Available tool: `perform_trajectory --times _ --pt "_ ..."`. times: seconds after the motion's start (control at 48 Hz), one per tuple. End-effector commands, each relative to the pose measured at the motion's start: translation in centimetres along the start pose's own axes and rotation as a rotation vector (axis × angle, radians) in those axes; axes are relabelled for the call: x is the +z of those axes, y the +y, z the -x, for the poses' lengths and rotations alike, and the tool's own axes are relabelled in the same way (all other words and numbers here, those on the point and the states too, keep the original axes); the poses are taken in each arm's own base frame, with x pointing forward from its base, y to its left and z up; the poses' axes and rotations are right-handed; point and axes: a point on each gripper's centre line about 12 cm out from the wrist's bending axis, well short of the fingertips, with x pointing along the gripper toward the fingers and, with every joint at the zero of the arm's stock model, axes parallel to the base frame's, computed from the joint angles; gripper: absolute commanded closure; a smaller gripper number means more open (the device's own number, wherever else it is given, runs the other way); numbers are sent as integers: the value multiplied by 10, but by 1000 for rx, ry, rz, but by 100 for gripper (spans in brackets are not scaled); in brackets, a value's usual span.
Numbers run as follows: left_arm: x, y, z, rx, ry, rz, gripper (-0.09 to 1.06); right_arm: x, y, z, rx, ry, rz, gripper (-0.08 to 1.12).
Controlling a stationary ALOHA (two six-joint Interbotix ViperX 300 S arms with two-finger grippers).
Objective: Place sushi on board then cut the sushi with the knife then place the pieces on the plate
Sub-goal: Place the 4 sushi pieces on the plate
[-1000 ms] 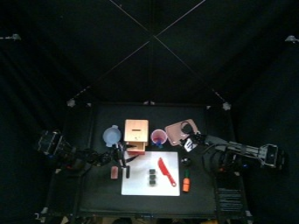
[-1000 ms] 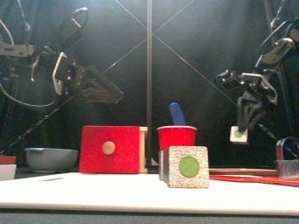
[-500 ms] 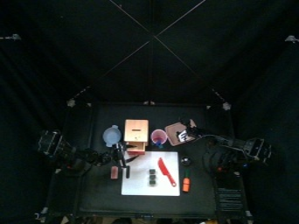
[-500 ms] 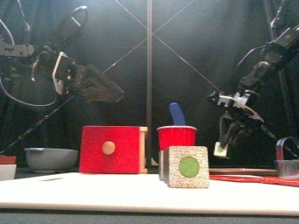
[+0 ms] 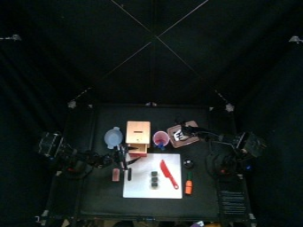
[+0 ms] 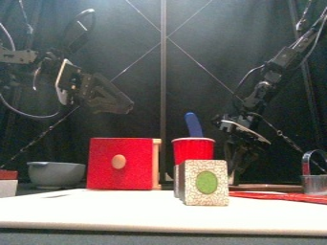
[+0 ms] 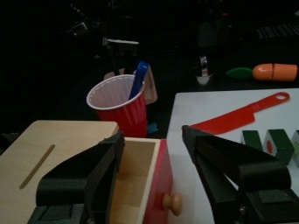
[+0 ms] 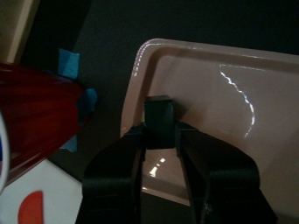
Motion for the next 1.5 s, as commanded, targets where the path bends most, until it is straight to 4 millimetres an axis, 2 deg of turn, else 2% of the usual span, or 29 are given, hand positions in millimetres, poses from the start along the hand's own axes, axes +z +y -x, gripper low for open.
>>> perform_trajectory --times 0.021,0.208,0.333,0.562,0.771,0.917,1.042,1.167,1.312,1.5 --pt "4 1 -2 9 -18 6 8 7 2 3 3 -12 5 58" --pt "3 1 -1 8 -15 8 10 4 2 1 -5 10 3 36" --pt "3 2 -1 14 -12 13 10 5 3 1 -7 11 11 27" --pt "3 2 -1 16 -11 16 10 13 8 12 8 -16 19 26" --pt "4 1 -1 17 -11 21 10 6 21 34 31 -12 73 26" --pt "5 1 -2 20 -14 25 10 -11 44 56 78 9 156 26" --pt "7 1 -3 20 -21 28 10 -40 73 70 137 48 288 26" --pt "10 0 -5 19 -29 33 10 -80 114 79 223 85 489 26" --pt "15 -1 -8 21 -41 40 10 -113 155 74 266 120 653 26" --pt "16 -1 -9 23 -44 44 10 -121 197 57 284 138 742 26"
